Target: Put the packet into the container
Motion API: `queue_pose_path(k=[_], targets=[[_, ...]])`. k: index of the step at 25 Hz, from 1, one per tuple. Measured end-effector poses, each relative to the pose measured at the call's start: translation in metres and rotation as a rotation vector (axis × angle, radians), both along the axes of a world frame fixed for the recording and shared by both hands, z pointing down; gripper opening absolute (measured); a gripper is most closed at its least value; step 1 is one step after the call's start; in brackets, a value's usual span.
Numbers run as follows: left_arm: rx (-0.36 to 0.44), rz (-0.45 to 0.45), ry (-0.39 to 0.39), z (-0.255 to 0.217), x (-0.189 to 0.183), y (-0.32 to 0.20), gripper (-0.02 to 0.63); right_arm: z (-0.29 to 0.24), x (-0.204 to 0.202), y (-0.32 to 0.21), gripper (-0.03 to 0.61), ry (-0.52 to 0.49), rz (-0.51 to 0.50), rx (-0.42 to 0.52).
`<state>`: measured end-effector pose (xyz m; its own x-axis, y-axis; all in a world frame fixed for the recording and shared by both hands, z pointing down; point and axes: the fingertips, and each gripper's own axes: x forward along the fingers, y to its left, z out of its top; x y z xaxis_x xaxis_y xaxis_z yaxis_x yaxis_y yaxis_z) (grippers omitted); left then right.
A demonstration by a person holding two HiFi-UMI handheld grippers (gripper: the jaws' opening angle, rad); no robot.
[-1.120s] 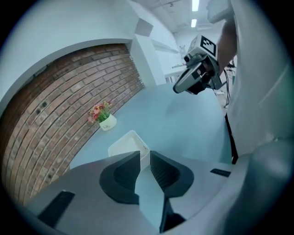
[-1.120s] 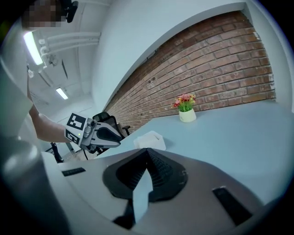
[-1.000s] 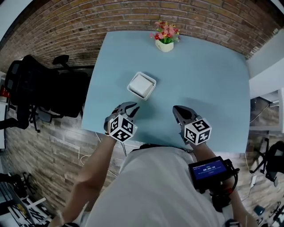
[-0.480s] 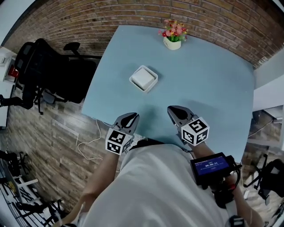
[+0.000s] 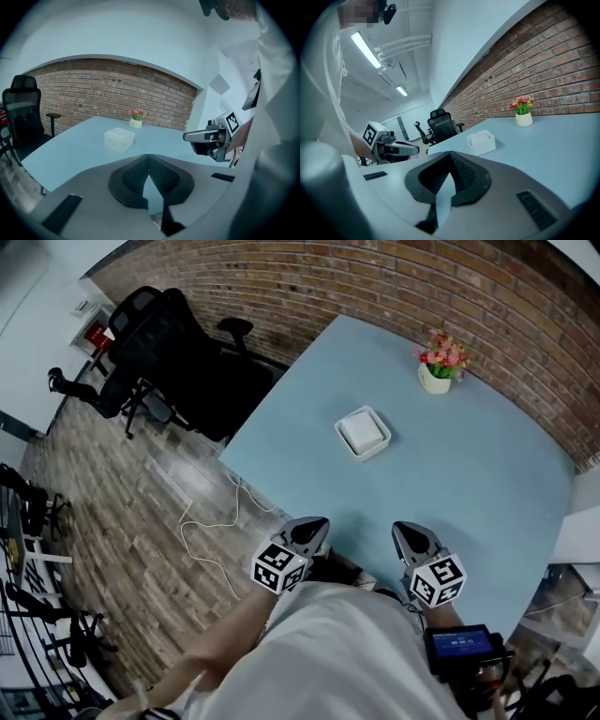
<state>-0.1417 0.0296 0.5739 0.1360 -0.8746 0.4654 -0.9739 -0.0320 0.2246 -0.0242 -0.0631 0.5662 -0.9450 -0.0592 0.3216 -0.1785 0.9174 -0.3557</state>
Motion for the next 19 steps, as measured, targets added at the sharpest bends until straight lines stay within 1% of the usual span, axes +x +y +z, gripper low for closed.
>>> queue_pose_path(k=[5, 10, 19], targets=[[-0.009, -0.009, -0.002, 0.000, 0.004, 0.016, 0.011, -0.002, -0.002, 0.013, 0.009, -0.003, -0.014, -0.002], [0.002, -0.010, -0.015, -0.006, 0.001, 0.014, 0.011, -0.006, -0.009, 0.014, 0.009, -0.010, -0.024, 0.008], [0.004, 0.018, -0.030, -0.008, -0.011, 0.017, 0.011, -0.009, -0.025, 0.019, 0.009, -0.004, -0.022, 0.018]])
